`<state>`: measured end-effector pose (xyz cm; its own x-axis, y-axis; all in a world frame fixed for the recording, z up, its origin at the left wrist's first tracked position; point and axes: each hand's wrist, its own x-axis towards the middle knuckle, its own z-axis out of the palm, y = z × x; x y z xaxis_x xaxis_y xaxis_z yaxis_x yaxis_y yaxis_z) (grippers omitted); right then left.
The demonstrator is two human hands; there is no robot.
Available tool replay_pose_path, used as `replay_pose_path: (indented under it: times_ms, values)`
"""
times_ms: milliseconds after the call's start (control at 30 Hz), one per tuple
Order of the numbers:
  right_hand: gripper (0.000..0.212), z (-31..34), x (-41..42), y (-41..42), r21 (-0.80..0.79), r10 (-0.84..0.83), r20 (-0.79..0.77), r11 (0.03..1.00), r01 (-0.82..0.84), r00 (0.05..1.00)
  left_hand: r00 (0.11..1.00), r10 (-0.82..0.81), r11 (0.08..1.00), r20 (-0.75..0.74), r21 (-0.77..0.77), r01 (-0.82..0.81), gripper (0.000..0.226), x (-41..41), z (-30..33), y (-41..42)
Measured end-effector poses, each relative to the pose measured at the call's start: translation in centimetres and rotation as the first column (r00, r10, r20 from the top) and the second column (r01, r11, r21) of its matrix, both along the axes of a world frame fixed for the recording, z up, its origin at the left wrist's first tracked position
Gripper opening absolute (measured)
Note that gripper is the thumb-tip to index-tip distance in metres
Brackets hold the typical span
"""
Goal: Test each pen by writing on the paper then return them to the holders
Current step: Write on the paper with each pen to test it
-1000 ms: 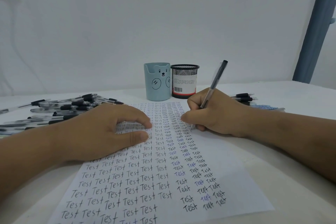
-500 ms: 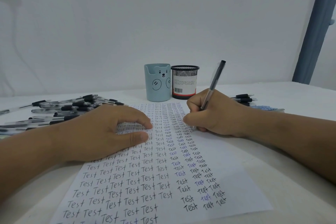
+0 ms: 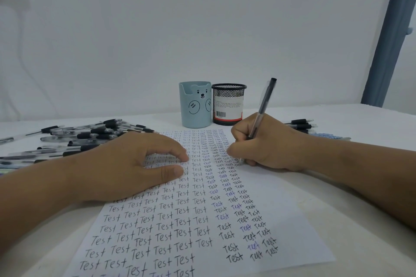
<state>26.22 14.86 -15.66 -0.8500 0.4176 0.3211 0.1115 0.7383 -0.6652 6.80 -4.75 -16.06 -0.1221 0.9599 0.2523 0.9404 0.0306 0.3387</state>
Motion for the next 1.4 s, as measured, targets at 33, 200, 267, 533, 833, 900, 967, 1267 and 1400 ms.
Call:
replay_pose_path:
  times_ms: [33, 200, 267, 533, 833, 900, 967, 1267, 1400]
  values:
    - [0.046, 0.0, 0.0, 0.0, 0.007, -0.003, -0.004, 1.0, 0.003, 1.0, 1.0, -0.002, 1.0, -0.004, -0.002, 0.002, 0.041, 0.0, 0.0, 0.0]
    - [0.04, 0.0, 0.0, -0.1, 0.055, -0.02, -0.016, 0.998, 0.021, 1.0, 1.0, -0.002, 1.0, -0.01, -0.002, 0.002, 0.039, -0.1, 0.0, 0.0]
    - [0.04, 0.0, 0.0, 0.0, 0.017, -0.019, -0.009, 1.0, 0.019, 1.0, 1.0, -0.003, 1.0, -0.006, 0.002, 0.003, 0.04, -0.1, 0.0, 0.0]
    - [0.039, 0.2, 0.0, -0.2, 0.057, -0.03, 0.003, 0.998, 0.03, 1.0, 1.0, -0.012, 1.0, -0.016, 0.001, 0.012, 0.04, -0.1, 0.0, 0.0]
    - [0.061, 1.5, 0.5, -0.7, 0.001, -0.06, -0.214, 0.998, 0.062, 0.975, 1.0, -0.008, 1.0, -0.007, 0.003, 0.008, 0.04, -0.1, 0.0, -0.1]
    - [0.057, 2.3, 0.5, -0.7, 0.112, -0.097, -0.235, 0.986, 0.126, 0.967, 1.0, -0.013, 1.0, 0.002, 0.009, 0.013, 0.039, -0.1, 0.0, 0.0]
    - [0.048, 2.5, 0.4, -0.4, 0.196, -0.132, -0.25, 0.963, 0.184, 0.959, 1.0, -0.016, 1.0, 0.008, 0.013, 0.016, 0.039, -0.1, -0.1, 0.0]
    - [0.034, 1.1, 0.1, 0.0, 0.43, -0.112, -0.102, 0.891, 0.146, 0.988, 1.0, -0.013, 1.0, 0.008, 0.021, 0.012, 0.042, 0.1, -0.1, -0.1]
    - [0.036, 0.8, 0.1, -0.3, 0.442, -0.175, -0.013, 0.882, 0.163, 0.984, 1.0, -0.015, 1.0, 0.003, 0.015, 0.015, 0.042, 0.1, -0.1, -0.1]
